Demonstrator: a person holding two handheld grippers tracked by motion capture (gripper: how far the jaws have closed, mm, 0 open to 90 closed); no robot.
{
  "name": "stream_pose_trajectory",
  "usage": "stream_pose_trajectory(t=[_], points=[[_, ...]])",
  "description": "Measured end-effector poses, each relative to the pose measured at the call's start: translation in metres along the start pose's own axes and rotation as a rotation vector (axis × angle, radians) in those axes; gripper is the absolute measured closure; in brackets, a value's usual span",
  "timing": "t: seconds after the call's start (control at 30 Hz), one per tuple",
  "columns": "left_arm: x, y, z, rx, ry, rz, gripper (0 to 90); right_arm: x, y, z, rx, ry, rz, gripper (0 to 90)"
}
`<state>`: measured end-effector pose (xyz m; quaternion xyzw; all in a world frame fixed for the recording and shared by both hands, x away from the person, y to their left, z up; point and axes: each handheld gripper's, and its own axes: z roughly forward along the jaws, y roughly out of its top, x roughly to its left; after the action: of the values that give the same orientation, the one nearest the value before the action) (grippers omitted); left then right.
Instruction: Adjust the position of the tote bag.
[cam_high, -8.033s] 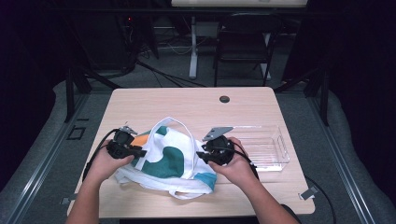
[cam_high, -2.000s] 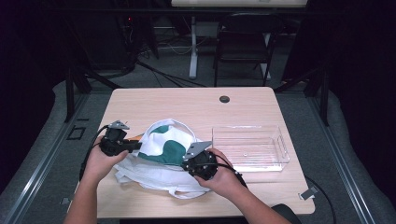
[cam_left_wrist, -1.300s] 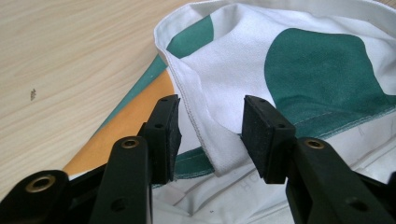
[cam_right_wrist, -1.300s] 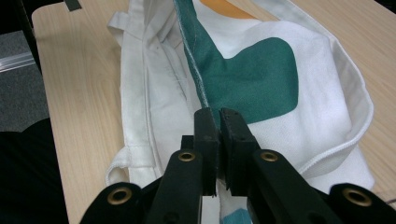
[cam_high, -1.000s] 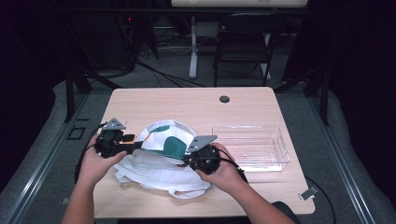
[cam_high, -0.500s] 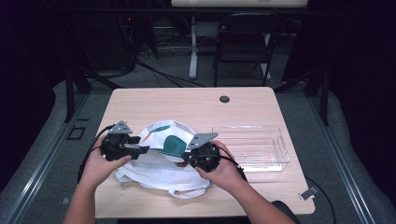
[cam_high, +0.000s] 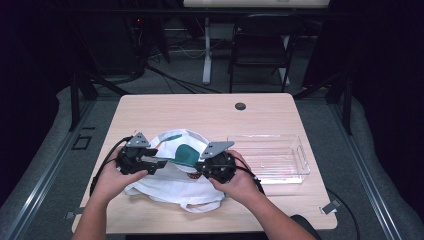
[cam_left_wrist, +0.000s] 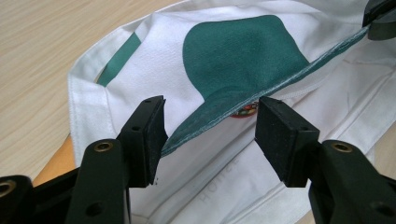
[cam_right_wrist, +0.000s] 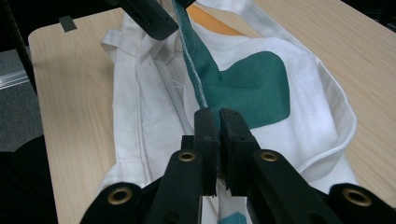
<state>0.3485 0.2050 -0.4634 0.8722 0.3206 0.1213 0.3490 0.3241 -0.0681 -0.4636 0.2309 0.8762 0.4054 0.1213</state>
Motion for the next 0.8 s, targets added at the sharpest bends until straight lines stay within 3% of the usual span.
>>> stream_pose_trajectory(t=[0.17,0.8], points=[[-0.003,0.001,0.004,-0.001,0.005,0.026,42.9,0.001,0.0,0.001,-0.005,-0.004,0.002,86.0],[-0.015,0.005,0.016,0.016,-0.019,0.061,42.9,0.001,0.0,0.002,-0.015,-0.015,0.003,86.1]])
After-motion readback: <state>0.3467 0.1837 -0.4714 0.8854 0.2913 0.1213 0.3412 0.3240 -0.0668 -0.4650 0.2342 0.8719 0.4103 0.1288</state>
